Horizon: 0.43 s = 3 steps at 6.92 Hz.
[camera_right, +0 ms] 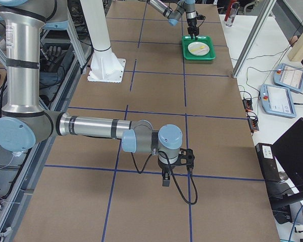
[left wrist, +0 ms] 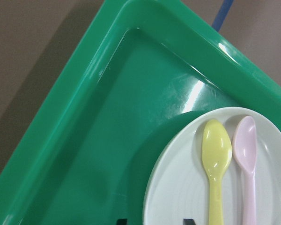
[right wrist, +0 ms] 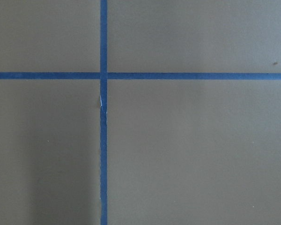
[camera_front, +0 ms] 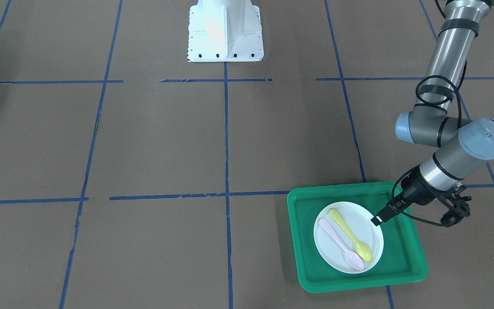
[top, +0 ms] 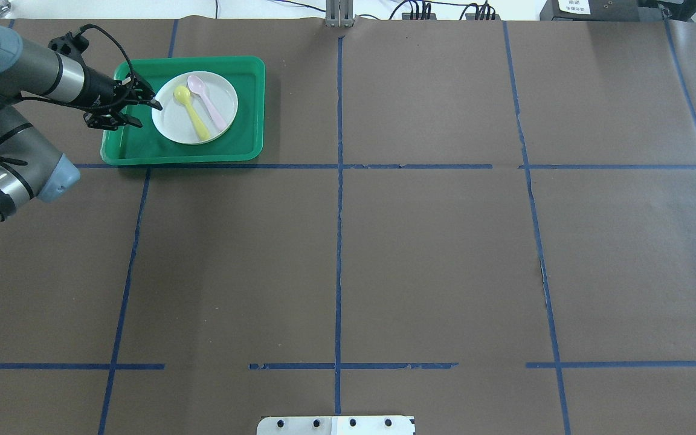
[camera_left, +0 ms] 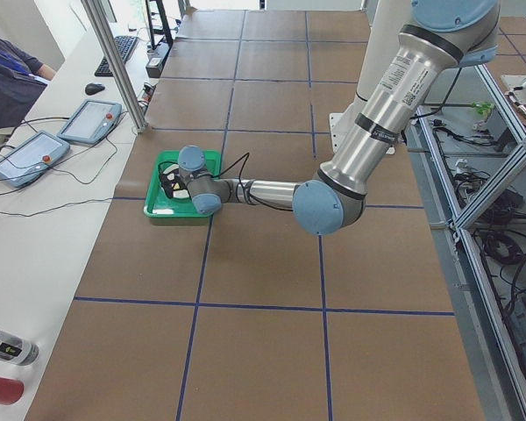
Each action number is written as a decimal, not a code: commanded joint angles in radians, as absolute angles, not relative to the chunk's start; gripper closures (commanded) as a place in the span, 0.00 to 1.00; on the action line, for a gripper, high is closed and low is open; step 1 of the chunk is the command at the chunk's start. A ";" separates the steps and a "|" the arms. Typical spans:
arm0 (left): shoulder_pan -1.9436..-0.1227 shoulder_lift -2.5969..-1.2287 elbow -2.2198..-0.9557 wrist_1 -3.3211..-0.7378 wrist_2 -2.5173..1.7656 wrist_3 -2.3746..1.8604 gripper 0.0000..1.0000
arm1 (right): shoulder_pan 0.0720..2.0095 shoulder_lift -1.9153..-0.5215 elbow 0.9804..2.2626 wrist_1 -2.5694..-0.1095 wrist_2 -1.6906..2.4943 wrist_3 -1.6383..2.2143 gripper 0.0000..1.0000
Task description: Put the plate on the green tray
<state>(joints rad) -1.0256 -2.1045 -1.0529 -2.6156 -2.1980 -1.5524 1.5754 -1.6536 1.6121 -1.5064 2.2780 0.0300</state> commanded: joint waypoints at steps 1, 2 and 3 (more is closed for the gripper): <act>-1.106 -2.044 -1.176 -2.593 -2.297 -1.424 0.00 | 1.575 -1.654 1.612 -1.506 2.278 0.031 0.00; -1.142 -2.002 -1.278 -2.477 -2.354 -1.398 0.00 | 1.575 -1.652 1.612 -1.506 2.278 0.031 0.00; -1.191 -1.991 -1.378 -2.347 -2.385 -1.277 0.00 | 1.575 -1.652 1.612 -1.506 2.278 0.031 0.00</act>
